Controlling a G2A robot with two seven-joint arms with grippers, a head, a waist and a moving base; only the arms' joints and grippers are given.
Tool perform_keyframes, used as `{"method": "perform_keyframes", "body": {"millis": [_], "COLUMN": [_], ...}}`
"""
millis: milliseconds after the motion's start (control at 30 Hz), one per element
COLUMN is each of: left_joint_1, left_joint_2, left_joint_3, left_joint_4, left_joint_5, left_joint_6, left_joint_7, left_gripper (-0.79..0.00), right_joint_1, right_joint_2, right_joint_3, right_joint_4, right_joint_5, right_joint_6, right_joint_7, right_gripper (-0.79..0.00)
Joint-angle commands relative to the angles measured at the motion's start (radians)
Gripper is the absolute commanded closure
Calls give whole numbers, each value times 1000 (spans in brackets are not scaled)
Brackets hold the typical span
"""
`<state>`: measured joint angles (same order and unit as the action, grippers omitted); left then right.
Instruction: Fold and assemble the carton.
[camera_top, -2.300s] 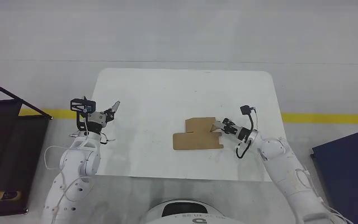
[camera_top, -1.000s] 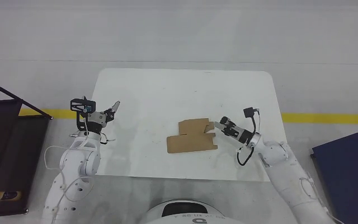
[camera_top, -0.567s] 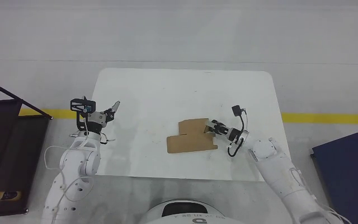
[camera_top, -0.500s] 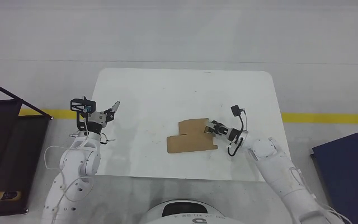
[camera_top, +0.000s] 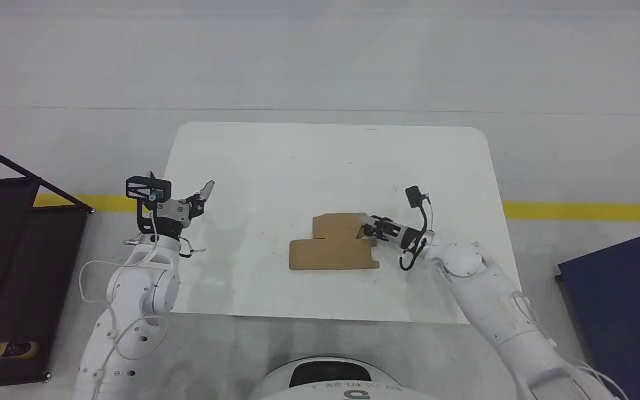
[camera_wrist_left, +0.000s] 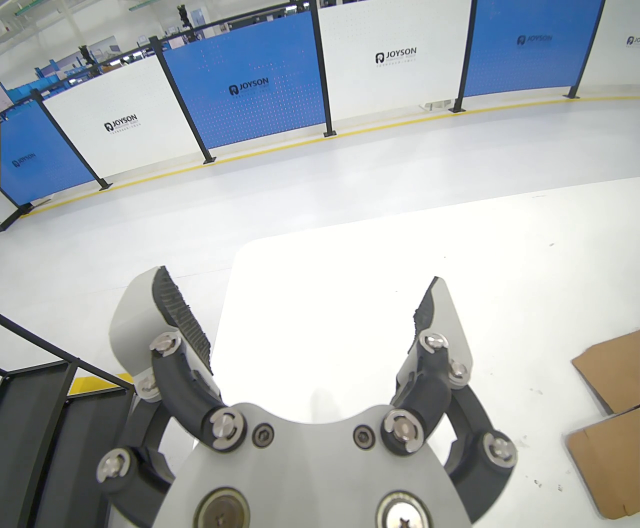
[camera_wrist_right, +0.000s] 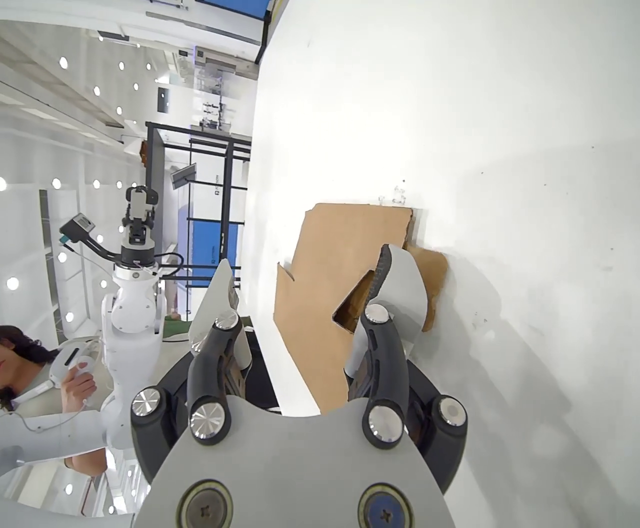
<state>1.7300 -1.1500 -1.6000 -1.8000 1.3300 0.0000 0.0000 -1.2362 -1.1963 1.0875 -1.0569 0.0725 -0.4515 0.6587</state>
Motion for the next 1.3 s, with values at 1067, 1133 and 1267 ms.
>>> {"method": "perform_keyframes", "body": {"millis": [1067,1133,1267], "left_joint_1": [0,0,0], "left_joint_2": [0,0,0], "left_joint_3": [0,0,0], "left_joint_4": [0,0,0], "left_joint_5": [0,0,0], "left_joint_6": [0,0,0], "left_joint_7": [0,0,0], "left_gripper": [-785,-785,-785], "right_joint_1": [-79,-79,-85], "right_joint_2": [46,46,56], "right_joint_3": [98,96,53], "right_joint_4": [-185,-190,-298], "right_joint_5": [-879,-892,-1198], "right_joint_6": [-203,-200,-183], "right_joint_7": [-566,-563,-561], "right_gripper": [-785,-785,-785]}}
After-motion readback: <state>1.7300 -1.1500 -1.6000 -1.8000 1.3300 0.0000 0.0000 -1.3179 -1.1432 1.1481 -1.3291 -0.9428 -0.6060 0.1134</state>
